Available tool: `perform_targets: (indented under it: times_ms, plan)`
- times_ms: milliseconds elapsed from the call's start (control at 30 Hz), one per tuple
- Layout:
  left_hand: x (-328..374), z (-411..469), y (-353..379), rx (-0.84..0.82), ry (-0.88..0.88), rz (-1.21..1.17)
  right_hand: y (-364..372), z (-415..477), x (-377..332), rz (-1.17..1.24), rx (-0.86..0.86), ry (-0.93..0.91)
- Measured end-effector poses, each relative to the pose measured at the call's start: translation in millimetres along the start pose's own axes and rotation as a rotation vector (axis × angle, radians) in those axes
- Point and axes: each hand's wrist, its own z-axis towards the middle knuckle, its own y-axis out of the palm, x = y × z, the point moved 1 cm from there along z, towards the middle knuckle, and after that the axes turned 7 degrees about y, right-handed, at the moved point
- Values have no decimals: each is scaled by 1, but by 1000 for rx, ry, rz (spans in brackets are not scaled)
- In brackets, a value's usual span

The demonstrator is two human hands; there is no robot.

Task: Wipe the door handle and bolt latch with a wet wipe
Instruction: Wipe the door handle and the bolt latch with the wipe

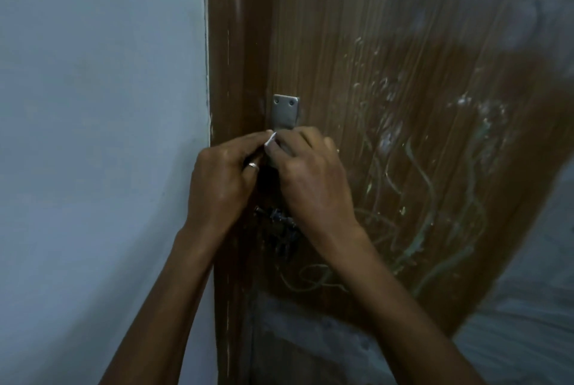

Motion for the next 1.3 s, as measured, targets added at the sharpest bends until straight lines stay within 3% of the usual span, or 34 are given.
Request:
perform_targets:
  times_ms: [200, 400, 600, 800, 967, 1100, 1300]
  plan:
    - [-7, 5, -1, 4, -46, -65, -15, -11, 20, -7, -55, 46]
    - [-13, 8, -4, -19, -80, -134, -37, -21, 19, -21, 93, 235]
    - [-17, 13, -6, -96, -59, -90, 1, 4, -14, -27, 0, 94]
    - [-17, 14, -5, -50, -71, -119, -21, -24, 27, -106, -32, 137]
    - [-16, 13, -5, -50, -69, -122, -44, -45, 62, 54, 71, 269]
    - [-17, 16, -6, -61, -81, -122, -35, -23, 26, 120, 192, 187]
    - [-8, 17, -11, -92, -131, -107, 2, 8, 1, -8, -30, 36]
